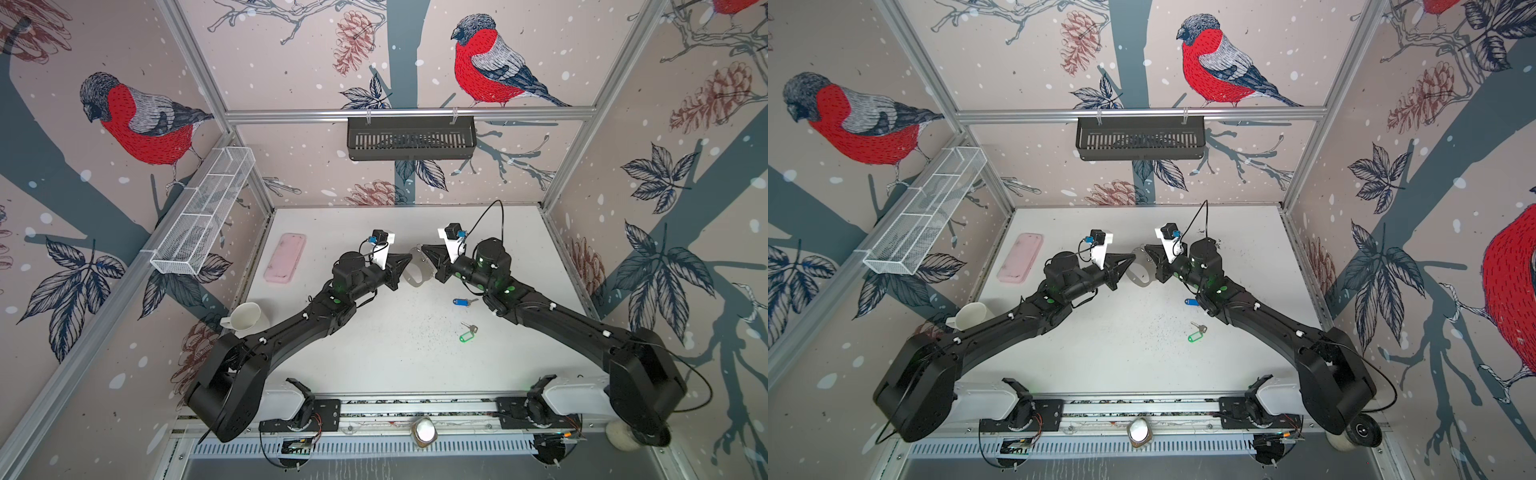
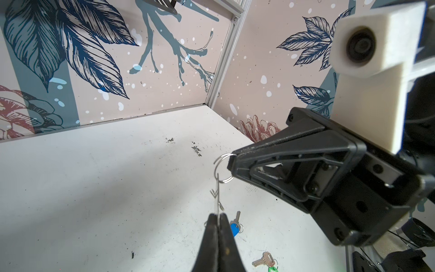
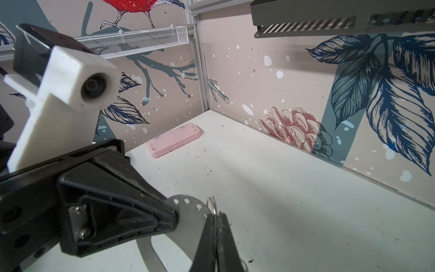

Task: Attach keys to a key ring
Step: Pass the keyring.

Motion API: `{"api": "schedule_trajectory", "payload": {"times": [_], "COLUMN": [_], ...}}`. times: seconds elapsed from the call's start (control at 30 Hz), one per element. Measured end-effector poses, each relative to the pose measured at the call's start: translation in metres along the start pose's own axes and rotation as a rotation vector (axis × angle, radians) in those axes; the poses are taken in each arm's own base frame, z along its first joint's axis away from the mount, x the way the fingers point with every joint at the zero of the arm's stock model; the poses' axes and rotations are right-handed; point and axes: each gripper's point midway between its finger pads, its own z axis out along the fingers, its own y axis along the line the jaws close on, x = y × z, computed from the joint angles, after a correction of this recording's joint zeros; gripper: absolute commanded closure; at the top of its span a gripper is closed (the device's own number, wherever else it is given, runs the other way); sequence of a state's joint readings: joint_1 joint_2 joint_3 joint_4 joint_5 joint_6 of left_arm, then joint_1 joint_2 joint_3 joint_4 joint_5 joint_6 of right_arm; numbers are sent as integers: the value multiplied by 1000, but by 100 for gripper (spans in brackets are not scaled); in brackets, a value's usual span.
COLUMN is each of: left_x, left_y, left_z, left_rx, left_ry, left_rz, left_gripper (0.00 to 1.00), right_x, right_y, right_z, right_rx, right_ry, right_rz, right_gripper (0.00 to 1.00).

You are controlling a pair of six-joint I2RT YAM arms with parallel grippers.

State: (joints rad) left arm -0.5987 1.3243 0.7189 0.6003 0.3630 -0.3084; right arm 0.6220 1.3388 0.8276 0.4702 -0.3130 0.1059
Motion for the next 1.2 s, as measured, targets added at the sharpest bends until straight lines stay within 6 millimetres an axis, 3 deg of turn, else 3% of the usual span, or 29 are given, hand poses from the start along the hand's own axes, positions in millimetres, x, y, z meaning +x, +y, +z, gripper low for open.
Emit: {"api": "schedule_trajectory", "payload": {"times": [0.5, 1.2], "left_x": [-11, -11], "left_y": [5, 10], "left_z": [-14, -26], "left_rx": [-94, -153], "left_ry": [-36, -43], "left_rz": [58, 100], "left_gripper": [100, 100], "right_x": [-6, 9], "right_y": [8, 13], "right_z": [15, 24], "right_rx": [-26, -32], "right_ry": [31, 115], "right_rz": [5, 28], "right_gripper": [100, 100]}}
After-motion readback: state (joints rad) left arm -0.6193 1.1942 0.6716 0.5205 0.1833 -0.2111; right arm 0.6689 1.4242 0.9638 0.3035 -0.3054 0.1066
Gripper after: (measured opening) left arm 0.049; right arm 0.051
